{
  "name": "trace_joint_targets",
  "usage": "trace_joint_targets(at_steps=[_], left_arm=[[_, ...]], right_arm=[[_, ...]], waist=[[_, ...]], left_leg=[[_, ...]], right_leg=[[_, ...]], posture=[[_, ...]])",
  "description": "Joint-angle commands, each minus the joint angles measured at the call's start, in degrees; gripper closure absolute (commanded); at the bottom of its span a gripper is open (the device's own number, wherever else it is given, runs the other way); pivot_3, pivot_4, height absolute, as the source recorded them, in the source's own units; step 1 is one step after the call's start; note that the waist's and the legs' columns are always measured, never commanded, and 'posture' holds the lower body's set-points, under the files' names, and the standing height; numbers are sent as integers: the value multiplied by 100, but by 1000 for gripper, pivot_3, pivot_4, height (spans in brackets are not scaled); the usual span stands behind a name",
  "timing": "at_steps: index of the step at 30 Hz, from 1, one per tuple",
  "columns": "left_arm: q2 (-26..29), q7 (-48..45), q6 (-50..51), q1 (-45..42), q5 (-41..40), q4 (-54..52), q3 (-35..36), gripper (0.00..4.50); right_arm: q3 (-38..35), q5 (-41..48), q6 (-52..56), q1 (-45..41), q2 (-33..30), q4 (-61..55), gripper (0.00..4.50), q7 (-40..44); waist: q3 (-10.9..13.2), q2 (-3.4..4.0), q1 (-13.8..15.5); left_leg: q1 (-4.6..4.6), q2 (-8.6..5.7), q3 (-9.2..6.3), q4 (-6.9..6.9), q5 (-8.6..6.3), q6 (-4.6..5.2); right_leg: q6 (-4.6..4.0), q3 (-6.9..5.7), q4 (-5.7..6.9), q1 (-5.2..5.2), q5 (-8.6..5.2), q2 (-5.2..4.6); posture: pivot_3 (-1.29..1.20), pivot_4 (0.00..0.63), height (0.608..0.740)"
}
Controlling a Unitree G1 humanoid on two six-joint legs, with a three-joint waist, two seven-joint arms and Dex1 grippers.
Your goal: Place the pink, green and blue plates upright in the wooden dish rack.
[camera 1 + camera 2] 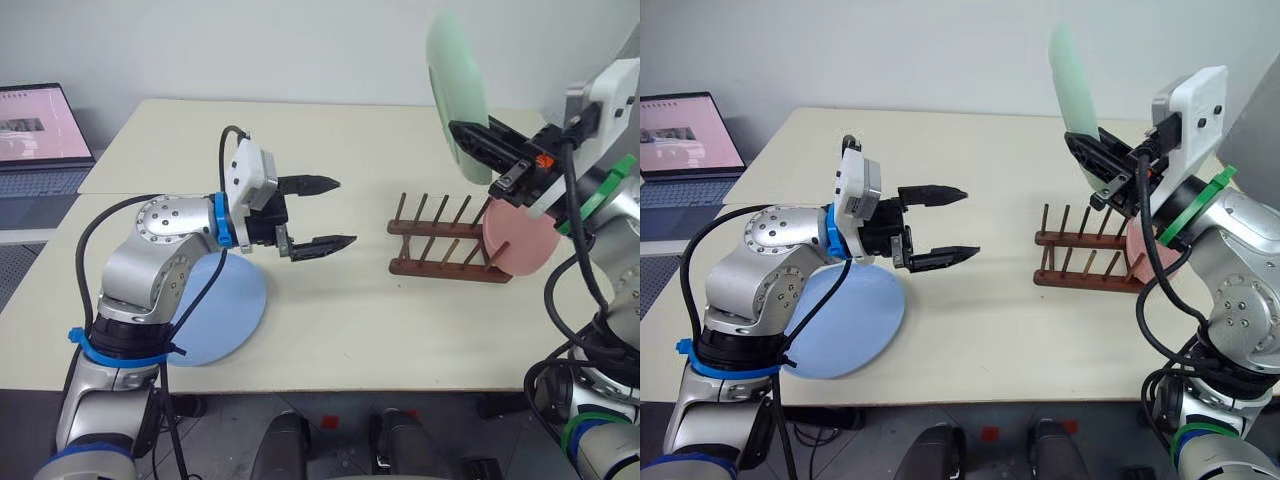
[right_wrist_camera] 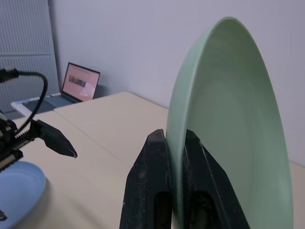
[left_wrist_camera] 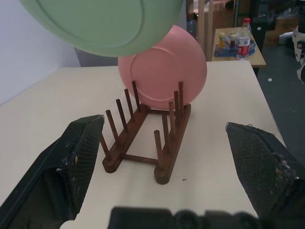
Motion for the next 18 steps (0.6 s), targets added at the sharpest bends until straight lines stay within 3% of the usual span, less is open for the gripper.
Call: trace_joint_targets(at_steps=[1, 4, 8, 18], left_arm=[[80, -256, 47, -36, -285, -405, 87, 38], [42, -451, -78, -58, -205, -433, -91, 38], [-84, -524, -101, -119, -210, -415, -225, 38], [-243, -754, -162, -210, -121, -337, -429, 38]], right_arm=[[-679, 664, 456, 4, 79, -153, 4500, -324], [-1585, 1351, 1098, 175, 603, -197, 4500, -824], [-2031, 1898, 1296, 507, 941, -253, 4500, -1312], [-1978, 2858, 752, 1190, 1053, 167, 4500, -2215]], waist=[[0, 0, 0], [0, 0, 3], [2, 3, 1], [2, 4, -16]], left_leg=[[0, 2, 0, 0, 0, 0], [-1, 8, -1, -6, -1, 0], [-11, 10, -5, -13, -1, 0], [-8, 13, -7, -9, -1, 1]], right_leg=[[2, 1, 0, 0, 1, 5], [11, 2, -1, -1, 6, 17], [6, 0, 0, -13, 3, 22], [8, 1, -1, -10, 2, 28]], posture=[[0, 150, 733], [0, 150, 733], [0, 150, 733], [0, 150, 733]])
